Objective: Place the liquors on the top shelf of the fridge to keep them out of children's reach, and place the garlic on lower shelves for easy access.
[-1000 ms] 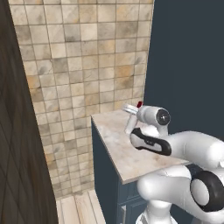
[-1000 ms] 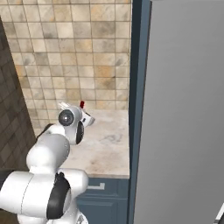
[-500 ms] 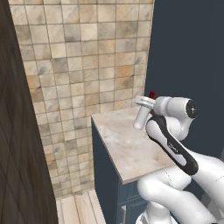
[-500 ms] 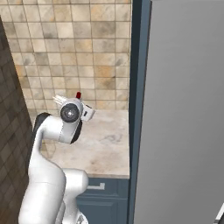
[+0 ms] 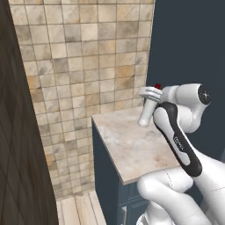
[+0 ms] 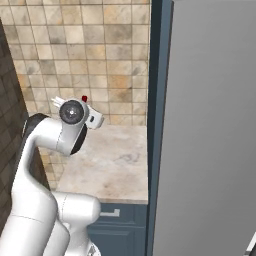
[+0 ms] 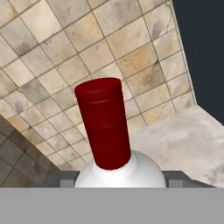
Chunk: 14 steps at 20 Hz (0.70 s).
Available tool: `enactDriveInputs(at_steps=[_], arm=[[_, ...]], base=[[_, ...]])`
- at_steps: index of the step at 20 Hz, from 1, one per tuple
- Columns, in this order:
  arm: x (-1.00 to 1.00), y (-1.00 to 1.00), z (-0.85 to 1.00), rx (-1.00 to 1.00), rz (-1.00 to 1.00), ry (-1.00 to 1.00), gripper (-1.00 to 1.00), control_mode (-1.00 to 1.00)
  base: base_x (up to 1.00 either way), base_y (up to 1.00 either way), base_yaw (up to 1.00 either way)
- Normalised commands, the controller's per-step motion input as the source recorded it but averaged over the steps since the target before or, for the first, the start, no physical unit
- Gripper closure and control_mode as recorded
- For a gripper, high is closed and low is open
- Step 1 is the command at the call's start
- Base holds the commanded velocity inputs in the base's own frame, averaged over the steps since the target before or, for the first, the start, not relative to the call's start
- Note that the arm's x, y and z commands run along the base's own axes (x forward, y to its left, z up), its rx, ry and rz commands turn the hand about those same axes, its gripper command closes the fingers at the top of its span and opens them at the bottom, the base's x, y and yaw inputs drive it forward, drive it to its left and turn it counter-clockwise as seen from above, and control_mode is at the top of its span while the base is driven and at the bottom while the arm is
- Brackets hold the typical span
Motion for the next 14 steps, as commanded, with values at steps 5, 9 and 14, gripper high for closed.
enactDriveInputs(at_steps=[5, 9, 14], arm=[[-0.67, 0.00, 0.19, -0.17, 0.00, 0.00, 1.00, -1.00], [-0.79, 0.00, 0.02, -0.20, 0.00, 0.00, 1.00, -1.00], [-0.51, 0.00, 0.00, -0.16, 0.00, 0.00, 1.00, -1.00]], base=[[0.00, 0.00, 0.00], [0.00, 0.00, 0.00], [0.00, 0.00, 0.00]])
